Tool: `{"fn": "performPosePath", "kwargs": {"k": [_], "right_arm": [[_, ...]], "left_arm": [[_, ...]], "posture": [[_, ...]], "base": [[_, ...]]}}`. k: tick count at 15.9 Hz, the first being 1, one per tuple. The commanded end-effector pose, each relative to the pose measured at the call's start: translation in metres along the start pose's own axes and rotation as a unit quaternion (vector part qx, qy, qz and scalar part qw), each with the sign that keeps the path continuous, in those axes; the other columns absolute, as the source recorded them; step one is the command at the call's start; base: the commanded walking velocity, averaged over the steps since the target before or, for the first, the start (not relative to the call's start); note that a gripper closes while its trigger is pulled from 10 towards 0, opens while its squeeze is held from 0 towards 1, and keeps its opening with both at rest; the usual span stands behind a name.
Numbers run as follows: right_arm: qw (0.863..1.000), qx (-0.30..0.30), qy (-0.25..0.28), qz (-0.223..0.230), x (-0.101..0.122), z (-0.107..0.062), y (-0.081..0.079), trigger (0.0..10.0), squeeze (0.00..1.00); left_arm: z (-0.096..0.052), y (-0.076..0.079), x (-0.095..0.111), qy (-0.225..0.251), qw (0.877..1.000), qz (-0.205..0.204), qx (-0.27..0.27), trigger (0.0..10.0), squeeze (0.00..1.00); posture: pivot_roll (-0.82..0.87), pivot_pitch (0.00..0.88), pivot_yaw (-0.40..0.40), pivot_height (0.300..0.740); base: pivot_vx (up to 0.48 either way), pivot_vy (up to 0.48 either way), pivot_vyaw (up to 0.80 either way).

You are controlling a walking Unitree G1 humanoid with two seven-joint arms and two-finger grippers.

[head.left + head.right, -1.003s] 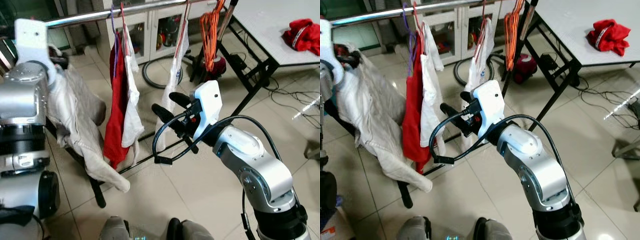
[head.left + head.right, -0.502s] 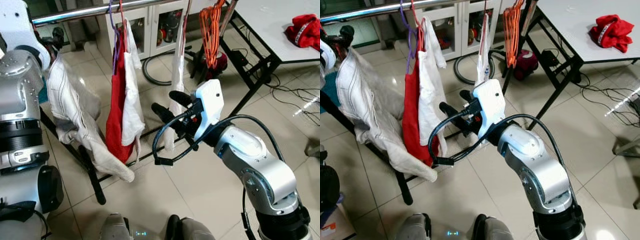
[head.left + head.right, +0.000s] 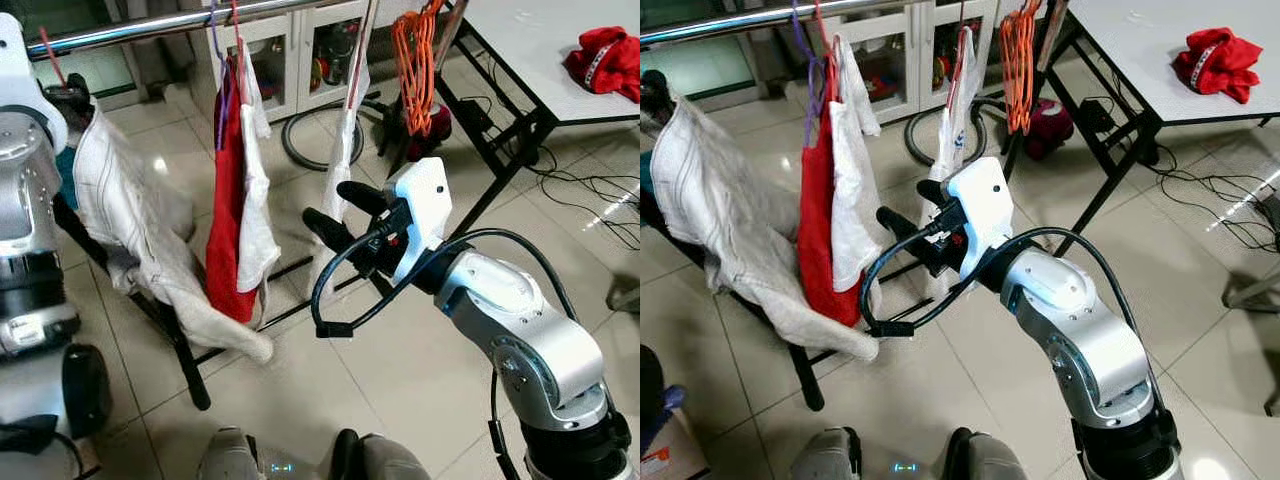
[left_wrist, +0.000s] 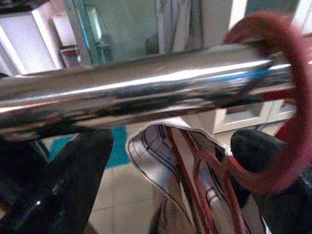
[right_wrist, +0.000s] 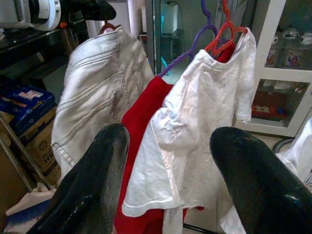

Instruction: Hang hanger

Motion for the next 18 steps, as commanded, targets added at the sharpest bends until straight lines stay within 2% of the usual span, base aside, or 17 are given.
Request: {"fn": "performPosePath", "kwargs": {"k": [1, 3, 6, 10, 13, 14, 16, 18], "right_arm": [[1.0, 0.006, 0.004, -0.008, 0.006, -0.002, -0.002, 10.0, 0.0], [1.0, 0.004, 0.002, -0.009, 0.006, -0.002, -0.001, 10.0, 0.0], [1.0, 0.006, -0.002, -0.012, 0.005, -0.003, -0.002, 10.0, 0.0], [1.0, 0.02, -0.011, -0.012, 0.005, -0.003, -0.003, 10.0, 0.0], [0.999, 0.029, -0.009, -0.013, 0.007, -0.001, -0.005, 10.0, 0.0], [0.999, 0.029, -0.009, -0.011, 0.008, -0.001, -0.006, 10.0, 0.0], [0.999, 0.028, -0.011, -0.01, 0.008, -0.002, -0.006, 10.0, 0.0], [1.0, 0.026, -0.011, -0.008, 0.007, -0.002, -0.007, 10.0, 0.0]], "left_arm": [[-0.007, 0.006, 0.0, -0.006, 1.0, -0.008, -0.012, 10.0, 0.0], [-0.014, 0.011, -0.007, -0.025, 0.999, -0.017, -0.018, 10.0, 0.0], [-0.026, 0.006, -0.015, -0.044, 0.999, 0.004, 0.004, 10.0, 0.0], [-0.034, -0.004, -0.007, -0.037, 0.999, 0.024, 0.027, 10.0, 0.0], [-0.035, -0.007, -0.001, -0.034, 0.999, -0.005, 0.013, 10.0, 0.0], [-0.035, 0.001, -0.005, -0.051, 0.998, -0.034, -0.02, 10.0, 0.0], [-0.034, 0.009, -0.003, -0.053, 0.996, -0.051, -0.044, 10.0, 0.0], [-0.034, 0.012, 0.003, -0.041, 0.996, -0.049, -0.054, 10.0, 0.0]], "posture": [[0.11, 0.148, -0.076, 0.74], [0.11, 0.151, -0.074, 0.74], [0.11, 0.153, -0.076, 0.74], [0.12, 0.163, -0.1, 0.74], [0.13, 0.177, -0.098, 0.74], [0.13, 0.18, -0.094, 0.74], [0.13, 0.181, -0.09, 0.74], [0.13, 0.181, -0.084, 0.74]], "base": [[0.0, 0.0, 0.0], [0.0, 0.0, 0.0], [0.0, 0.0, 0.0], [0.0, 0.0, 0.0], [0.0, 0.0, 0.0], [0.0, 0.0, 0.0], [0.0, 0.0, 0.0], [0.0, 0.0, 0.0]]}}
Point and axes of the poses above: a point about 5 cm out from each wrist's last joint towards the gripper, its own z axis pointing out of the wrist towards the gripper, its own x axis along the axis of the wrist's last joint, y = z × x, the point moved 3 cm from there along z, pointing out of the wrist towards the gripper, and after that the axes turned 2 degrees about -z, right-handed, at the moved point
